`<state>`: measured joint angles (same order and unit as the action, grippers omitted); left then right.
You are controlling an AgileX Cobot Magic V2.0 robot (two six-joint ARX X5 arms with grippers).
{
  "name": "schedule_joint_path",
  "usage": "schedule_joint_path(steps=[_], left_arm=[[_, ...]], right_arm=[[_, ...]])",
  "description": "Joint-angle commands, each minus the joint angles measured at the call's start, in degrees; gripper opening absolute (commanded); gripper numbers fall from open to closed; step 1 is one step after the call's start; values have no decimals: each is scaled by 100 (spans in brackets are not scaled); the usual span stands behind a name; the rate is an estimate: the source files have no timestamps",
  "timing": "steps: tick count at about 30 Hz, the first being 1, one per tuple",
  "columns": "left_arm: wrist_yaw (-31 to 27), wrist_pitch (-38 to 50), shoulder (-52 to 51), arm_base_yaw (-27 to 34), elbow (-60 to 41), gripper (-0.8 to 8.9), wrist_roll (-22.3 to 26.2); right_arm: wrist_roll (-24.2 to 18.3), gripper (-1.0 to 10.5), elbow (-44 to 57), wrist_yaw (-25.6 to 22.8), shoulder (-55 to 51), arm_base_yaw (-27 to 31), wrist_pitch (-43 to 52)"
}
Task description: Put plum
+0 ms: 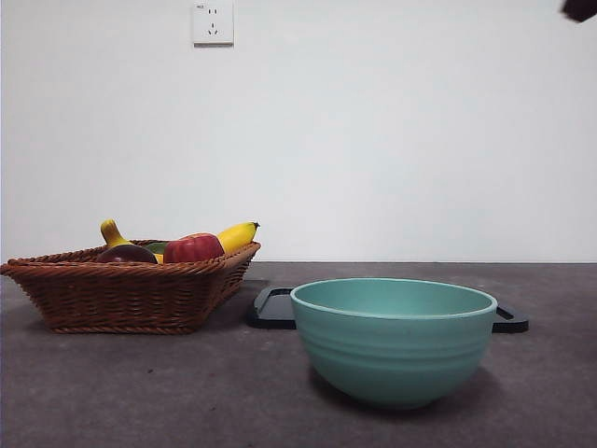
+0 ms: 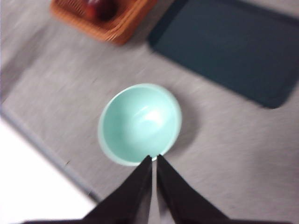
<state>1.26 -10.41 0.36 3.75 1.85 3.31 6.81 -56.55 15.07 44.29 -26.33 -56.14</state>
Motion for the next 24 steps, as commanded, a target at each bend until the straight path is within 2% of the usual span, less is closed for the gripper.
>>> schedule_joint_path(steps=[1, 5, 7, 11, 16, 24], left_arm=[[-22, -48, -4, 15, -116, 9, -50], [-22, -48, -4, 15, -116, 9, -50], [-22, -48, -4, 15, -116, 9, -50], [-22, -48, -4, 15, -116, 9, -50], [-22, -48, -4, 15, -116, 9, -50], [-22, -48, -4, 15, -116, 9, -50]], right_arm=[[-323, 5, -31, -13, -258, 483, 286], [-664, 5, 387, -11, -905, 1512, 1246], [-848, 5, 955, -11, -1443, 2146, 1969], [-1093, 5, 2430, -13, -2490, 2889, 3281], [-1034, 5, 3910, -179, -3394, 3150, 4452], [-826, 5, 5023, -588, -4138, 3150, 5066]])
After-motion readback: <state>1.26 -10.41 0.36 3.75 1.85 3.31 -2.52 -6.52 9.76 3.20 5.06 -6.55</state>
